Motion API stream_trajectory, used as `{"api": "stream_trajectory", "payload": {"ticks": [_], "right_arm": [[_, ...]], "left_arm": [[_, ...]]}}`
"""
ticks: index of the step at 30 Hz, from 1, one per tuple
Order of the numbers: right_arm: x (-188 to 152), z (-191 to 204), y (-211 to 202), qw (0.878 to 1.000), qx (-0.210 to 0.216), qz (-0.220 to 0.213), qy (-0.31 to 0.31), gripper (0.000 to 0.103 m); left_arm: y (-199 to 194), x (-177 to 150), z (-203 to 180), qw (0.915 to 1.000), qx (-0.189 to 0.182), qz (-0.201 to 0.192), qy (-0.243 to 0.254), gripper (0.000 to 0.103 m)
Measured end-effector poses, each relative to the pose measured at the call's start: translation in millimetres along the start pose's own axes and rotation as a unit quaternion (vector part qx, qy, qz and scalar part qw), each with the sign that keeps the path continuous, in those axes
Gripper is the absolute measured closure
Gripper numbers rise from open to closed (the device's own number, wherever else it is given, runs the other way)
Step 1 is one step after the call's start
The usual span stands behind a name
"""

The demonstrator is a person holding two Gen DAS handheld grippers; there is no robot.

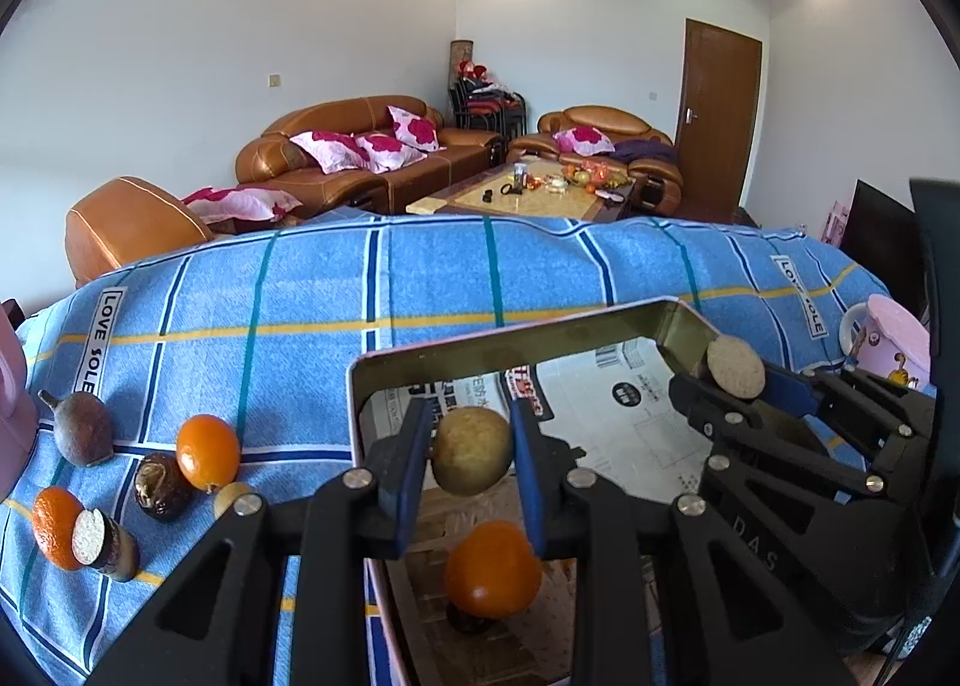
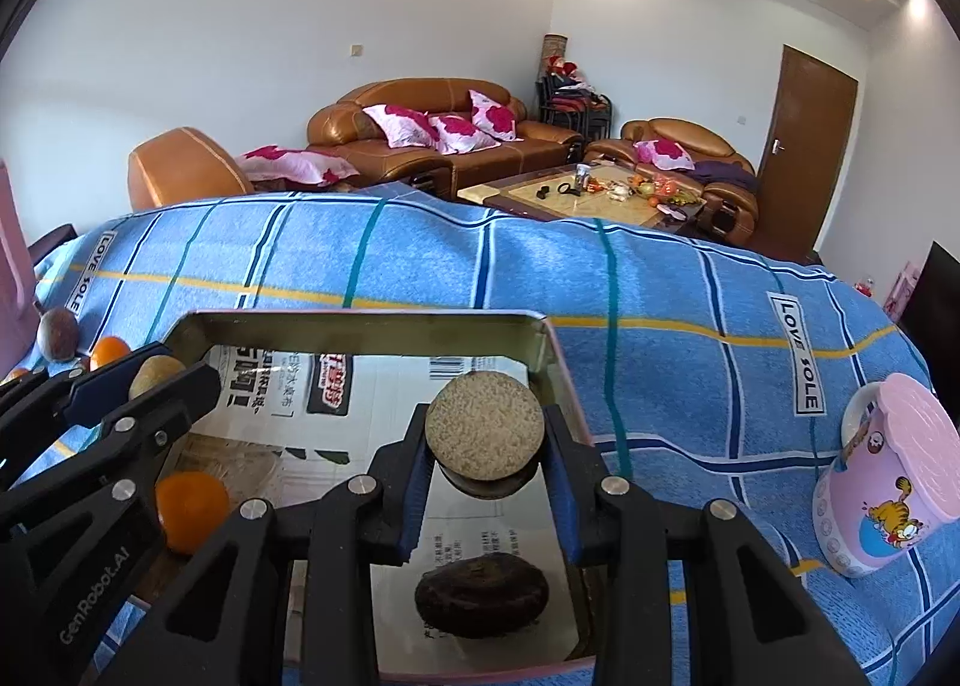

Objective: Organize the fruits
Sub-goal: 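Open the right tool then the left tool to drop both fruits into the tin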

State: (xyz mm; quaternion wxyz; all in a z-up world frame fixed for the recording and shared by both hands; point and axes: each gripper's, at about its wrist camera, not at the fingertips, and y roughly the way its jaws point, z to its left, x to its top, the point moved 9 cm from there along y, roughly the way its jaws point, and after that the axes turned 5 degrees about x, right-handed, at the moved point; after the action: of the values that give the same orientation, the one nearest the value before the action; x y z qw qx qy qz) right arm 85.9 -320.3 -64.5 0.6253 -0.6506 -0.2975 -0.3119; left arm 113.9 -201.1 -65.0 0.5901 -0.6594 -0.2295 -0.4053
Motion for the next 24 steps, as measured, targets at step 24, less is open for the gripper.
{"api": "stream_trajectory", "payload": {"ticks": [24], "right_arm": [[1.6,2.0,-5.2,0.998,0.054,-0.018,0.039,0.051]], "left_arm": [[-10.6,-0.9,6.7,0.9996,0.027,-0.012,0.002,0.038]]}}
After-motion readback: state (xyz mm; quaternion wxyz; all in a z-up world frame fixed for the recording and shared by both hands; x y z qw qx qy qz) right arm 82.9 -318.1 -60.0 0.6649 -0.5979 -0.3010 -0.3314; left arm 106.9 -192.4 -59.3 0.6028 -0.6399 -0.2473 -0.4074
